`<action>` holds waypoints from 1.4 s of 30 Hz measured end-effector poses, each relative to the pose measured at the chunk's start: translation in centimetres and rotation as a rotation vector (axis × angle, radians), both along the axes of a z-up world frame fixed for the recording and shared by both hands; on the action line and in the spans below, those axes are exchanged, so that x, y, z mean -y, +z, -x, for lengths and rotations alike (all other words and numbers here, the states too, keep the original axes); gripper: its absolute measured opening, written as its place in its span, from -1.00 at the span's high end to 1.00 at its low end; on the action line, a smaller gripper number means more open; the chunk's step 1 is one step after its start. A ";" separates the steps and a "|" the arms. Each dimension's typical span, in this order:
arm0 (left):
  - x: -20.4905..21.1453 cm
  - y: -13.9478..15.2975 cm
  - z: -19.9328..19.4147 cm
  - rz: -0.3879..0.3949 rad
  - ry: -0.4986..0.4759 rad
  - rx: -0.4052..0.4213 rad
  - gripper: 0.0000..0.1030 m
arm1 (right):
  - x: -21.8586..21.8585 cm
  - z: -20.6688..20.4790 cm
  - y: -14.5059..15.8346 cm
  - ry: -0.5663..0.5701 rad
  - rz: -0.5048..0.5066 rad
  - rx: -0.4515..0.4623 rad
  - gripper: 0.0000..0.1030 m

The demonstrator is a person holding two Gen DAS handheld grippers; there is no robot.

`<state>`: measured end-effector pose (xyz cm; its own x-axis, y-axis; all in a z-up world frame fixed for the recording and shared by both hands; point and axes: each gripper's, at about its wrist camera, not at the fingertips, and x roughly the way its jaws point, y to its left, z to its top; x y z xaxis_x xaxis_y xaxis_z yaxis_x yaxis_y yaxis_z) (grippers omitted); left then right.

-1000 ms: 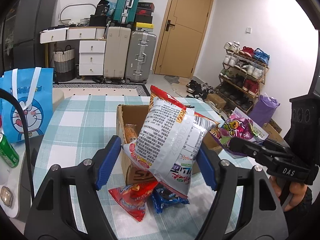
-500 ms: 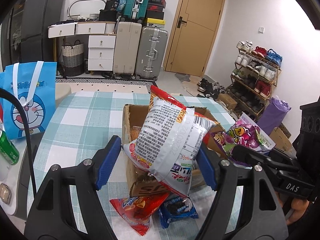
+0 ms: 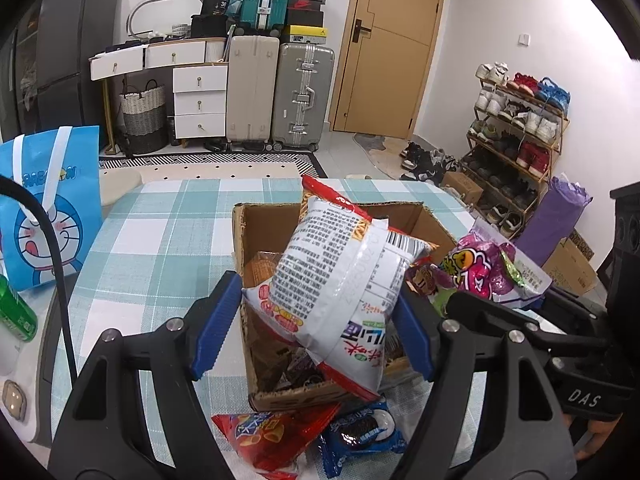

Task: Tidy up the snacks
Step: 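Open both grippers to drop the chip bags into the box, then move the right gripper to the blue Oreo pack while the left approaches the red chip bag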

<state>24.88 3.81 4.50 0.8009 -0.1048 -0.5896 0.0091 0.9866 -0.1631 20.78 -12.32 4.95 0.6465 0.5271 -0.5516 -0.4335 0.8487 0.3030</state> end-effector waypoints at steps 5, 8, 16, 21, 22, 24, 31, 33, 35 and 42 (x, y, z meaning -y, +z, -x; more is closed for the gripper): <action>0.2 -0.9 -1.4 -0.017 -0.002 -0.030 -0.40 | -0.6 -0.7 -0.1 -0.010 0.013 0.001 -0.08; 0.0 -1.4 -1.9 -0.014 -0.004 -0.049 -0.40 | -0.9 -1.0 -0.3 -0.027 0.034 -0.006 -0.23; -1.0 -1.1 -1.2 0.015 -0.012 -0.042 -0.67 | 1.1 0.2 0.5 -0.056 0.007 0.048 -0.71; -1.9 -0.7 0.5 0.034 -0.014 -0.042 -0.87 | 2.7 0.5 0.6 -0.077 -0.024 0.036 -0.95; -2.1 -0.6 0.9 0.035 -0.010 -0.039 -0.98 | 3.0 0.5 0.6 -0.077 -0.033 0.029 -0.96; -2.3 -0.3 2.0 0.038 -0.010 -0.027 -0.98 | 3.2 0.9 0.5 -0.084 -0.034 0.023 -0.99; -3.2 0.3 5.8 0.029 0.011 -0.012 -0.98 | 2.9 2.6 0.0 -0.089 0.001 0.028 -0.99; -3.3 0.2 6.7 0.022 0.018 -0.010 -0.98 | 2.8 2.8 -0.1 -0.084 0.003 0.026 -0.99; -3.5 0.0 7.8 0.014 0.019 -0.009 -0.98 | 2.7 3.3 -0.3 -0.080 0.006 0.024 -0.99; -4.0 -1.4 10.4 -0.018 0.037 -0.029 -0.98 | 2.2 4.4 -1.3 -0.072 0.021 0.002 -0.99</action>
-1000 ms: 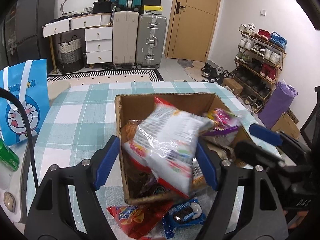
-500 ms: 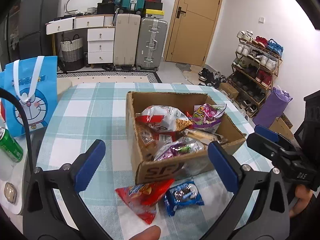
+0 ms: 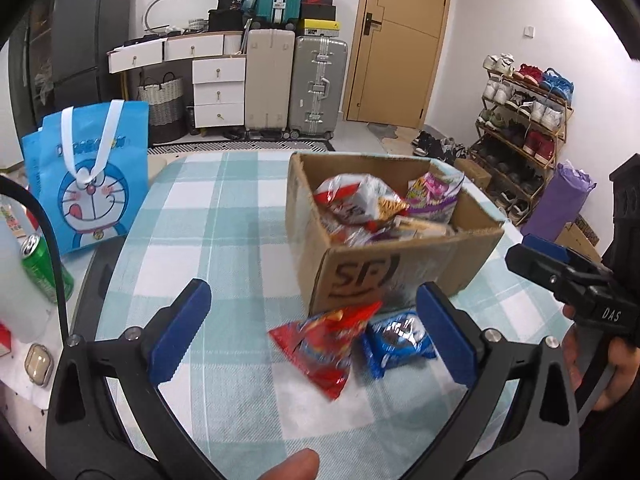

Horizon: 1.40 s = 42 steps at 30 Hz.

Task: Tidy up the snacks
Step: 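Move the right gripper to the blue Oreo pack while the left approaches the red chip bag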

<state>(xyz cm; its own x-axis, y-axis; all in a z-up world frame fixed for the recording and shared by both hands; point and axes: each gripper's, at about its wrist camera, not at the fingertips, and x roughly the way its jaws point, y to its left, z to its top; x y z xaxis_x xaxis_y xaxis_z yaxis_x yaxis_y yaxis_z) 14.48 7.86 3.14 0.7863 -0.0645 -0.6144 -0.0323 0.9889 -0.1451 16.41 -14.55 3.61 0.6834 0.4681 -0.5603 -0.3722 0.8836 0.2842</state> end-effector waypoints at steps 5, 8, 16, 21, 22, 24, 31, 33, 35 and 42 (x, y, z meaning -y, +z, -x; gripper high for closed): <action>-0.2 -1.6 1.0 -0.011 0.005 -0.028 -0.98 | -0.3 0.5 -1.4 0.004 0.016 -0.029 -0.99; -0.2 -2.3 1.2 -0.020 0.006 -0.041 -0.98 | -0.6 0.6 -2.4 0.006 0.030 -0.050 -0.99; -1.0 -3.6 0.9 -0.016 0.013 -0.069 -0.98 | -1.7 0.3 -5.1 0.021 0.057 -0.130 -0.99; -1.5 -4.6 0.6 -0.024 0.020 -0.098 -0.98 | -3.6 0.2 -6.6 0.057 0.115 -0.168 -0.99; -1.6 -4.8 0.5 -0.023 0.022 -0.103 -0.98 | -4.0 0.2 -6.9 0.067 0.128 -0.174 -0.99; -1.7 -5.1 0.3 -0.021 0.021 -0.112 -0.98 | -5.0 0.2 -7.5 0.085 0.151 -0.186 -0.99; -2.0 -6.2 -0.3 -0.033 0.016 -0.150 -0.98 | -7.6 0.5 -8.4 0.136 0.183 -0.198 -0.99; -2.0 -6.5 -0.3 -0.039 0.011 -0.158 -0.98 | -8.4 0.4 -8.7 0.152 0.186 -0.202 -0.99; -2.1 -6.8 -0.5 -0.046 0.010 -0.167 -0.98 | -9.1 0.4 -8.9 0.156 0.197 -0.198 -0.99; -2.8 -7.5 -0.8 -0.046 0.021 -0.187 -0.98 | -11.1 -0.2 -9.4 0.173 0.238 -0.191 -0.98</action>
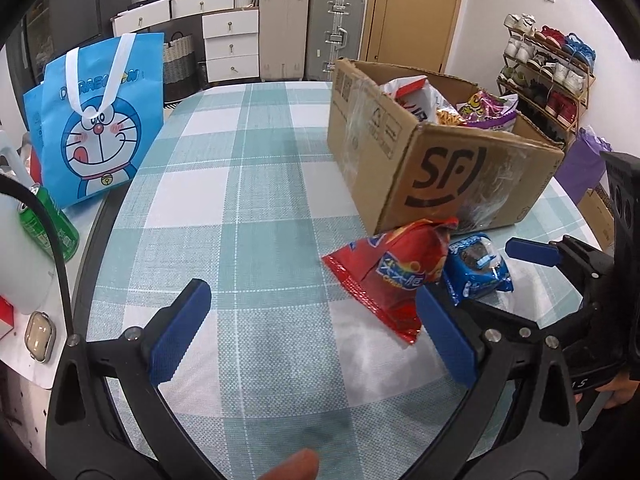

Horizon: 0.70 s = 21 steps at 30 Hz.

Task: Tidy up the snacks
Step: 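Move the right gripper to the blue Oreo pack while the left approaches the red chip bag, then close the right gripper on the Oreo pack while the left grasps the red chip bag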

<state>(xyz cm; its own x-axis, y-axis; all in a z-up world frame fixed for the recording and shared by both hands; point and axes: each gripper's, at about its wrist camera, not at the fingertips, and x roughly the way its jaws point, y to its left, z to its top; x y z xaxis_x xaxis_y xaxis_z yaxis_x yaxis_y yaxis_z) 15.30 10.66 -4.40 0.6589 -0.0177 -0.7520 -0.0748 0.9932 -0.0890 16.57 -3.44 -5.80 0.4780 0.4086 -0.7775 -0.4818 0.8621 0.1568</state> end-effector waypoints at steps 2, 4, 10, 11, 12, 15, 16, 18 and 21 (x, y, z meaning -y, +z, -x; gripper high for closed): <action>-0.3 -0.1 0.0 0.006 0.006 -0.002 -0.98 | -0.5 -0.1 -0.2 0.001 0.012 0.005 -0.97; -0.5 -0.1 0.1 0.015 0.010 -0.004 -0.98 | -0.9 -0.2 -0.2 0.005 0.017 0.008 -0.96; -0.5 -0.1 0.0 0.016 0.005 -0.006 -0.98 | -1.8 -0.9 -0.7 0.012 0.011 -0.007 -0.54; -0.4 -0.2 0.0 0.015 0.002 -0.007 -0.98 | -1.8 -0.8 -0.7 0.011 0.010 -0.005 -0.49; -0.3 -0.2 0.0 0.013 0.000 -0.009 -0.98 | -2.0 -0.8 -0.7 0.012 0.005 0.000 -0.45; -0.1 -0.4 -0.2 0.009 -0.004 -0.014 -0.98 | -1.1 -0.7 -0.6 0.000 -0.023 -0.010 -0.13; 0.0 -0.5 -0.2 0.009 -0.006 -0.016 -0.98 | -0.7 -0.7 -0.6 -0.003 -0.036 -0.012 -0.07; 0.2 -0.6 -0.2 0.009 -0.009 -0.017 -0.98 | 0.1 -0.6 -0.4 -0.006 -0.057 -0.016 0.08; 0.5 -0.7 -0.3 0.007 -0.014 -0.019 -0.98 | 0.5 -0.4 -0.4 -0.008 -0.059 -0.007 0.11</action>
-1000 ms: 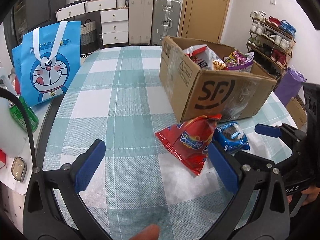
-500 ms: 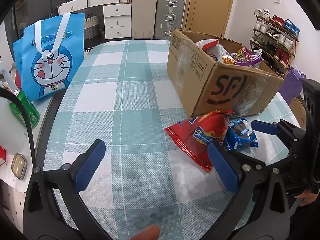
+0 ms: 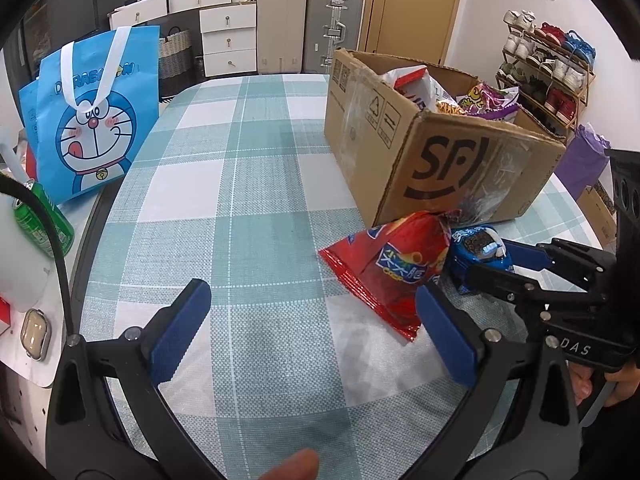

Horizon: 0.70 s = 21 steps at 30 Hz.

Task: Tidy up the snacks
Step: 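Close the right gripper on the Oreo pack while the left grasps the red chip bag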

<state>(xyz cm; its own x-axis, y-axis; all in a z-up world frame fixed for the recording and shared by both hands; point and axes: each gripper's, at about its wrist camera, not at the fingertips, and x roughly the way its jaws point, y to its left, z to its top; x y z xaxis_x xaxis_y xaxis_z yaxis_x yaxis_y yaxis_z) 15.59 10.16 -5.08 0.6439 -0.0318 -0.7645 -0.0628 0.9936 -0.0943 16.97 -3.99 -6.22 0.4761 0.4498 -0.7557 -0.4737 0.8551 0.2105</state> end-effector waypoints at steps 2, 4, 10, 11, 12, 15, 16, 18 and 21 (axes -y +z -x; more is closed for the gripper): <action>0.1 0.0 0.0 -0.002 -0.002 0.000 -0.98 | 0.3 0.3 0.0 0.000 -0.004 0.004 0.13; 0.2 -0.1 0.0 0.001 -0.004 -0.001 -0.98 | 0.5 0.5 0.1 -0.001 -0.006 0.006 0.13; 0.4 -0.4 -0.3 0.022 -0.006 -0.007 -0.98 | 1.8 1.3 0.4 -0.008 -0.021 0.011 0.13; 0.5 -0.6 -0.4 0.027 -0.007 -0.010 -0.98 | 1.9 1.4 0.4 -0.009 -0.022 0.012 0.13; 0.6 -0.7 -0.5 0.031 -0.007 -0.013 -0.98 | 2.1 1.5 0.5 -0.011 -0.023 0.012 0.13; 1.1 -1.2 -0.9 0.040 -0.015 -0.025 -0.98 | 2.7 1.9 0.5 -0.020 -0.021 0.017 0.13; 1.3 -1.4 -1.1 0.040 -0.018 -0.030 -0.98 | 2.9 1.9 0.5 -0.023 -0.022 0.019 0.13; 1.7 -1.7 -1.3 0.046 -0.028 -0.033 -0.98 | 3.4 2.1 0.6 -0.031 -0.024 0.020 0.13; 2.3 -2.0 -1.6 0.042 -0.036 -0.041 -0.98 | 4.1 2.2 0.7 -0.044 -0.039 0.018 0.13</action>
